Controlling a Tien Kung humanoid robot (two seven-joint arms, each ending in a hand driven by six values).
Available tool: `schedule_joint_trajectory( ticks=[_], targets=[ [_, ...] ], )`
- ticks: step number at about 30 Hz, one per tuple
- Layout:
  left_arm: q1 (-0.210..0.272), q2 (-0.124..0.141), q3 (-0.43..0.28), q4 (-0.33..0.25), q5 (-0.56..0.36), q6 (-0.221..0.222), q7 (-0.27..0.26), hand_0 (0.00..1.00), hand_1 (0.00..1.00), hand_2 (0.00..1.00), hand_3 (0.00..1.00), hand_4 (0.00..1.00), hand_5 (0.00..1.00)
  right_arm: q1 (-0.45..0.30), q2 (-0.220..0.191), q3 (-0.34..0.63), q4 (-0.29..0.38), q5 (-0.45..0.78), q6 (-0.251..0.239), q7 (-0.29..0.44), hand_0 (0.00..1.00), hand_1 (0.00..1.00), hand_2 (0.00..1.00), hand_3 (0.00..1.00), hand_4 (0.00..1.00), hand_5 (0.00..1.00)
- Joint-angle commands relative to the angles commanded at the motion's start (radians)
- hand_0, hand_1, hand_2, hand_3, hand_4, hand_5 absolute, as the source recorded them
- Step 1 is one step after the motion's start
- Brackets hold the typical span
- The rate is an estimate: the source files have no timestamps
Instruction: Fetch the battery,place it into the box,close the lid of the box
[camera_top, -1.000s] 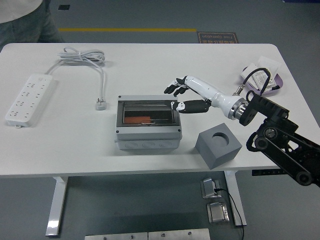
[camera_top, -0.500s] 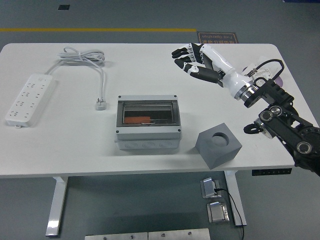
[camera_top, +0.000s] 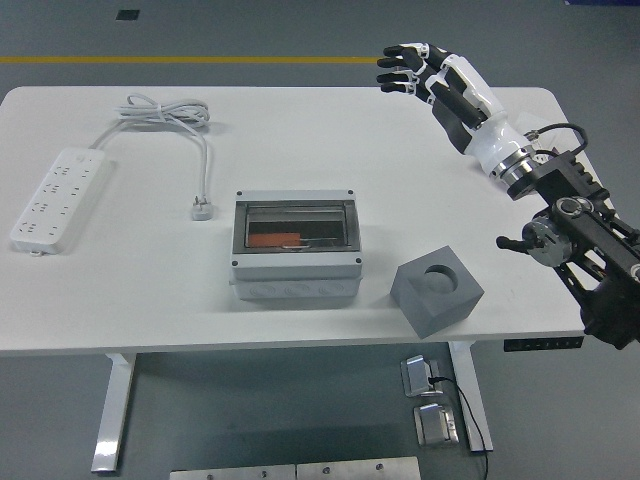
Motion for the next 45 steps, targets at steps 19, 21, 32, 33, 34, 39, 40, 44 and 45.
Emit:
schedule_joint_trajectory(
  ticks=[19, 21, 32, 33, 34, 39, 40, 44, 45],
  targets=[
    [-0.051, 0.076, 0.194, 0.0, -0.195, -0.001, -0.014, 0.634, 0.703, 0.653, 0.635, 0.687, 0.218, -0.372, 0.025, 0.384, 0.164, -0.215, -0.111, 0.055, 0.768, 0.684, 0.695, 0.73, 0.806, 0.679],
    [-0.057, 0.079, 0.212, 0.0, -0.211, -0.003, -0.018, 0.634, 0.703, 0.653, 0.635, 0.687, 0.218, -0.408, 0.033, 0.414, 0.16, -0.191, -0.113, 0.072, 0.768, 0.684, 0.695, 0.73, 0.806, 0.679],
    [-0.074, 0.091, 0.244, 0.0, -0.234, -0.007, -0.021, 0.634, 0.703, 0.654, 0.635, 0.688, 0.224, -0.491, 0.049, 0.446, 0.159, 0.01, -0.102, 0.125, 0.754, 0.68, 0.694, 0.745, 0.892, 0.879],
    [-0.075, 0.093, 0.244, 0.0, -0.234, -0.007, -0.021, 0.634, 0.703, 0.654, 0.635, 0.688, 0.224, -0.499, 0.047, 0.443, 0.163, 0.028, -0.098, 0.124, 0.754, 0.68, 0.694, 0.745, 0.892, 0.879],
    [-0.076, 0.095, 0.245, 0.0, -0.236, -0.007, -0.021, 0.634, 0.703, 0.654, 0.635, 0.688, 0.224, -0.51, 0.046, 0.439, 0.168, 0.052, -0.095, 0.124, 0.754, 0.68, 0.694, 0.745, 0.892, 0.879],
    [-0.076, 0.098, 0.243, 0.0, -0.236, -0.007, -0.021, 0.634, 0.703, 0.653, 0.636, 0.688, 0.224, -0.556, 0.047, 0.432, 0.198, 0.099, -0.104, 0.129, 0.749, 0.677, 0.69, 0.745, 0.912, 0.996],
    [-0.075, 0.097, 0.242, 0.0, -0.235, -0.007, -0.021, 0.634, 0.703, 0.653, 0.636, 0.688, 0.224, -0.564, 0.049, 0.435, 0.21, 0.074, -0.121, 0.126, 0.749, 0.677, 0.69, 0.745, 0.912, 0.996],
    [-0.074, 0.094, 0.237, 0.0, -0.231, -0.008, -0.019, 0.634, 0.703, 0.654, 0.636, 0.689, 0.225, -0.568, 0.062, 0.449, 0.251, -0.061, -0.197, 0.064, 0.723, 0.666, 0.686, 0.731, 0.924, 0.998],
    [-0.074, 0.093, 0.236, 0.0, -0.231, -0.008, -0.019, 0.634, 0.703, 0.654, 0.636, 0.689, 0.225, -0.563, 0.065, 0.451, 0.256, -0.103, -0.21, 0.043, 0.723, 0.666, 0.686, 0.731, 0.924, 0.998]
  ],
)
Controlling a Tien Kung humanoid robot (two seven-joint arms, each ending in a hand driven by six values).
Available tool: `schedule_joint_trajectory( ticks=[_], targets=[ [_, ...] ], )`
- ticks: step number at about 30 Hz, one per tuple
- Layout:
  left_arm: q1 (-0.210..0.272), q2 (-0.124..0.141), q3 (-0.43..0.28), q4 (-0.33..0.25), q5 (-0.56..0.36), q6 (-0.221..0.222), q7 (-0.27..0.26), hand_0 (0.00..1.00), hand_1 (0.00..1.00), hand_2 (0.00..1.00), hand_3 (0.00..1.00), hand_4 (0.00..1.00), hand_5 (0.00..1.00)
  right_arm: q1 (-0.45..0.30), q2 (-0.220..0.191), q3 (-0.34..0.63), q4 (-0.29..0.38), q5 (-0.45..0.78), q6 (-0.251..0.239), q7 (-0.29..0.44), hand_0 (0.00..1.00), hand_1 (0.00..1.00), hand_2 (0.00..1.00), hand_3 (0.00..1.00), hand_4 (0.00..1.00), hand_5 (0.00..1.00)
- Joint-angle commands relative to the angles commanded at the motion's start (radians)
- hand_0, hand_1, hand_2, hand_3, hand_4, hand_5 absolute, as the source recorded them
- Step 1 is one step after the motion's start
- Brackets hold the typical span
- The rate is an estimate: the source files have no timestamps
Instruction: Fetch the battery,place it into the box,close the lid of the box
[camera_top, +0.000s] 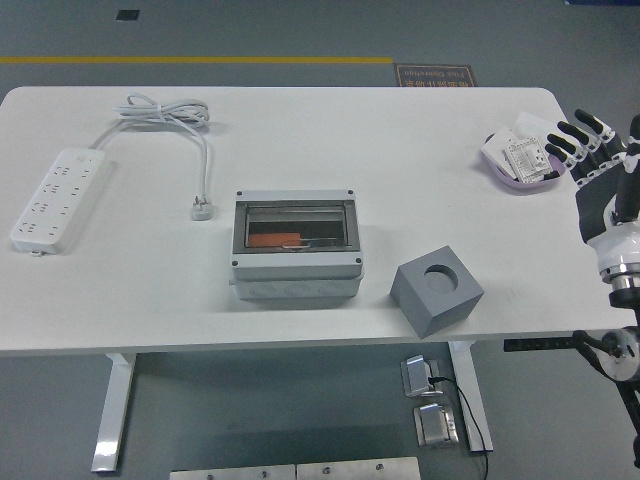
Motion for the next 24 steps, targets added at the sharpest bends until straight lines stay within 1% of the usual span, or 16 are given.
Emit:
schedule_joint_trajectory(
  ticks=[2, 3, 4, 6, 7, 8, 9, 11, 14, 15, 16, 18, 20, 21, 24],
  targets=[
    [0.0, 0.0, -0.003, 0.0, 0.002, 0.0, 0.0, 0.634, 0.703, 0.654, 0.636, 0.689, 0.225, 0.017, 0.006, -0.001, -0.001, -0.072, -0.01, -0.041, 0.723, 0.666, 0.686, 0.731, 0.924, 0.998],
    [0.0, 0.0, -0.004, 0.0, 0.003, 0.0, 0.0, 0.634, 0.702, 0.654, 0.635, 0.689, 0.226, 0.023, 0.008, -0.001, -0.003, -0.096, -0.011, -0.053, 0.702, 0.651, 0.672, 0.716, 0.921, 0.998],
    [-0.001, 0.001, -0.006, 0.0, 0.006, 0.0, 0.001, 0.634, 0.702, 0.654, 0.635, 0.689, 0.226, 0.033, 0.011, -0.002, -0.008, -0.138, -0.01, -0.074, 0.702, 0.651, 0.672, 0.716, 0.921, 0.998],
    [-0.002, 0.002, -0.009, 0.0, 0.007, 0.001, 0.0, 0.634, 0.702, 0.654, 0.635, 0.689, 0.226, 0.052, 0.014, -0.002, -0.029, -0.212, 0.008, -0.096, 0.702, 0.651, 0.672, 0.716, 0.921, 0.998],
    [-0.003, 0.003, -0.009, 0.0, 0.007, 0.0, -0.001, 0.634, 0.702, 0.654, 0.635, 0.689, 0.226, 0.058, 0.014, -0.002, -0.045, -0.236, 0.027, -0.097, 0.702, 0.651, 0.672, 0.716, 0.921, 0.998],
    [-0.004, 0.004, -0.009, 0.0, 0.007, 0.0, -0.002, 0.634, 0.702, 0.654, 0.635, 0.689, 0.226, 0.062, 0.013, -0.003, -0.059, -0.239, 0.047, -0.095, 0.702, 0.651, 0.672, 0.716, 0.921, 0.998],
    [-0.004, 0.004, -0.007, 0.0, 0.006, 0.0, -0.002, 0.636, 0.703, 0.654, 0.636, 0.689, 0.225, 0.063, 0.011, -0.005, -0.068, -0.223, 0.063, -0.092, 0.693, 0.651, 0.677, 0.7, 0.901, 0.998],
    [-0.006, 0.007, -0.004, 0.0, 0.005, 0.0, -0.002, 0.636, 0.703, 0.654, 0.636, 0.689, 0.225, 0.06, 0.004, -0.01, -0.083, -0.174, 0.107, -0.087, 0.693, 0.651, 0.677, 0.7, 0.901, 0.998],
    [-0.007, 0.01, 0.001, 0.0, 0.001, -0.001, -0.002, 0.636, 0.703, 0.654, 0.636, 0.689, 0.225, 0.037, -0.01, -0.011, -0.081, -0.104, 0.167, -0.084, 0.693, 0.651, 0.677, 0.7, 0.901, 0.998],
    [-0.008, 0.01, 0.001, 0.0, 0.002, -0.001, -0.002, 0.637, 0.703, 0.654, 0.637, 0.689, 0.225, 0.024, -0.015, -0.009, -0.074, -0.082, 0.175, -0.079, 0.716, 0.667, 0.704, 0.712, 0.81, 0.839],
    [-0.008, 0.011, -0.001, 0.0, 0.005, 0.0, -0.001, 0.637, 0.703, 0.654, 0.637, 0.689, 0.225, 0.013, -0.018, -0.005, -0.065, -0.075, 0.174, -0.074, 0.716, 0.667, 0.704, 0.712, 0.81, 0.839],
    [-0.008, 0.012, -0.004, 0.0, 0.009, 0.0, 0.001, 0.637, 0.703, 0.654, 0.637, 0.689, 0.225, -0.002, -0.022, 0.003, -0.049, -0.089, 0.158, -0.055, 0.716, 0.667, 0.704, 0.712, 0.81, 0.839],
    [-0.006, 0.012, -0.009, 0.0, 0.014, 0.001, 0.003, 0.637, 0.703, 0.654, 0.637, 0.689, 0.225, -0.005, -0.021, 0.008, -0.041, -0.123, 0.12, -0.021, 0.716, 0.667, 0.704, 0.712, 0.81, 0.839],
    [-0.005, 0.012, -0.011, 0.0, 0.016, 0.002, 0.005, 0.635, 0.703, 0.654, 0.637, 0.689, 0.226, -0.001, -0.019, 0.007, -0.04, -0.14, 0.095, -0.001, 0.71, 0.66, 0.691, 0.703, 0.794, 0.789],
    [-0.005, 0.011, -0.015, 0.0, 0.019, 0.002, 0.006, 0.635, 0.703, 0.654, 0.637, 0.689, 0.226, 0.021, -0.006, -0.003, -0.046, -0.161, 0.033, 0.045, 0.71, 0.66, 0.691, 0.703, 0.794, 0.789]
  ],
)
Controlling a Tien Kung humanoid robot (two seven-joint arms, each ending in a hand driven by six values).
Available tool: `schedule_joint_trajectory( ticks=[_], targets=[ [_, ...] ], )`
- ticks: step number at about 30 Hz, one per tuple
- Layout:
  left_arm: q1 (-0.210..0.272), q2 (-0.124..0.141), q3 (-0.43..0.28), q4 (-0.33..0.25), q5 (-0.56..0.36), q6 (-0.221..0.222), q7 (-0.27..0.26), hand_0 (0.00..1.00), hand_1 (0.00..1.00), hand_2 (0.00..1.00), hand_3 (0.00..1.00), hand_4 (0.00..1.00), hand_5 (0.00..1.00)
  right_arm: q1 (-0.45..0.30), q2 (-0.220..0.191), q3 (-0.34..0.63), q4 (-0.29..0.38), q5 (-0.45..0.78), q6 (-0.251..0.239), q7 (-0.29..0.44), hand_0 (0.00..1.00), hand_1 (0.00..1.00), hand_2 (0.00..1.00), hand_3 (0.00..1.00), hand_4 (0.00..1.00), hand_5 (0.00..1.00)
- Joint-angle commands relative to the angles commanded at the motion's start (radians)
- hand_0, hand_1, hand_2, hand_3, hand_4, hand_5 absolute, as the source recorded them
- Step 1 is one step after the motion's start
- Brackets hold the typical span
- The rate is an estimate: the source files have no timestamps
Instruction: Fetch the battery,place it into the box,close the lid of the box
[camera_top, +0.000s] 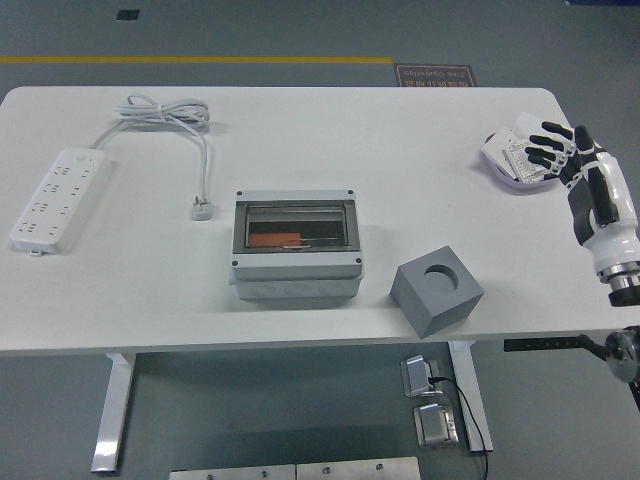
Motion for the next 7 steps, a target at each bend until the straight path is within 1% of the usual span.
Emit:
schedule_joint_trajectory(
  ticks=[2, 3, 4, 7],
  targets=[
    [-0.001, -0.001, 0.001, 0.0, -0.002, 0.0, -0.001, 0.635, 0.703, 0.654, 0.637, 0.689, 0.226, 0.016, 0.01, -0.008, -0.005, -0.004, -0.039, 0.017, 0.71, 0.66, 0.691, 0.703, 0.794, 0.789],
    [-0.003, -0.001, 0.005, 0.0, -0.006, -0.001, -0.003, 0.638, 0.702, 0.655, 0.637, 0.69, 0.229, 0.024, 0.016, -0.013, -0.008, -0.006, -0.061, 0.021, 0.692, 0.645, 0.679, 0.666, 0.785, 0.769],
    [-0.005, -0.002, 0.009, 0.0, -0.011, -0.001, -0.004, 0.638, 0.702, 0.655, 0.637, 0.69, 0.229, 0.028, 0.02, -0.016, -0.009, -0.007, -0.075, 0.022, 0.692, 0.645, 0.679, 0.666, 0.785, 0.769],
    [-0.008, -0.004, 0.019, 0.0, -0.022, -0.003, -0.009, 0.638, 0.702, 0.655, 0.637, 0.69, 0.229, 0.031, 0.026, -0.019, -0.008, -0.01, -0.089, 0.015, 0.692, 0.645, 0.679, 0.666, 0.785, 0.769]
  ],
)
